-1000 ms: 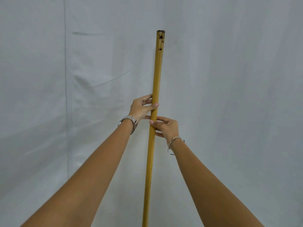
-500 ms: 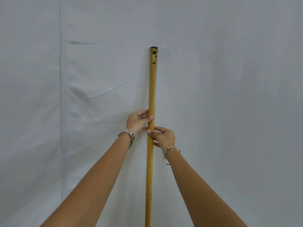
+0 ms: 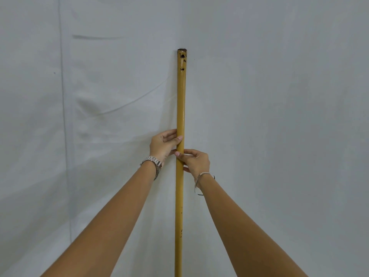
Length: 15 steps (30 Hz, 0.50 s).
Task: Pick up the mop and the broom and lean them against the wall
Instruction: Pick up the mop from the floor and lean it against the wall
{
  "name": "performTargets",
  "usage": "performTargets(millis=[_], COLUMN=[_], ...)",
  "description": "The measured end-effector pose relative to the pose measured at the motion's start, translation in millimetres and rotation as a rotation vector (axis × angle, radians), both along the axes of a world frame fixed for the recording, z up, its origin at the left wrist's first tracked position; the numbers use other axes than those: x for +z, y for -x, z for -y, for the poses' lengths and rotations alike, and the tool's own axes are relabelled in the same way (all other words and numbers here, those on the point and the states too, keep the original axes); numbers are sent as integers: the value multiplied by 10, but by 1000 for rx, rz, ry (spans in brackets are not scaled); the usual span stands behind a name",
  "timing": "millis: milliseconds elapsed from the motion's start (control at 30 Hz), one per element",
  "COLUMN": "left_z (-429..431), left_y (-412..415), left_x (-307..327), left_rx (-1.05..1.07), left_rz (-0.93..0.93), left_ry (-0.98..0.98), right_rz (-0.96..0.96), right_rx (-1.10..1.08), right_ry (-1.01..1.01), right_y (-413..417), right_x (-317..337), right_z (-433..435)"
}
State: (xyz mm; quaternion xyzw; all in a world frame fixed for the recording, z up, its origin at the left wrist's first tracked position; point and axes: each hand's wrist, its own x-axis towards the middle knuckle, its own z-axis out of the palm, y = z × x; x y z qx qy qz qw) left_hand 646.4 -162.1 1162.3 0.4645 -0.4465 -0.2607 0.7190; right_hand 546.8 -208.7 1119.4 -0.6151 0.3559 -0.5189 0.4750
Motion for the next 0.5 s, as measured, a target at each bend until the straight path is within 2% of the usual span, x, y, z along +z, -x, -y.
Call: performTargets(millis=[133, 333, 400, 500], left_z=[-64, -247, -329, -438], left_y=[21, 139, 275, 544], left_x=[-59, -155, -213, -376], left_rx=[29, 169, 323, 650], left_rz=[-22, 35, 230, 810], left_ry=[29, 106, 133, 195], right_rz=[-40, -81, -97, -292], right_rx=[-60, -117, -181, -363], right_ry=[48, 8, 30, 195], right_y=[132, 664, 865, 1119], right_x=[-80, -233, -272, -316], right_z=[-49, -137, -198, -345])
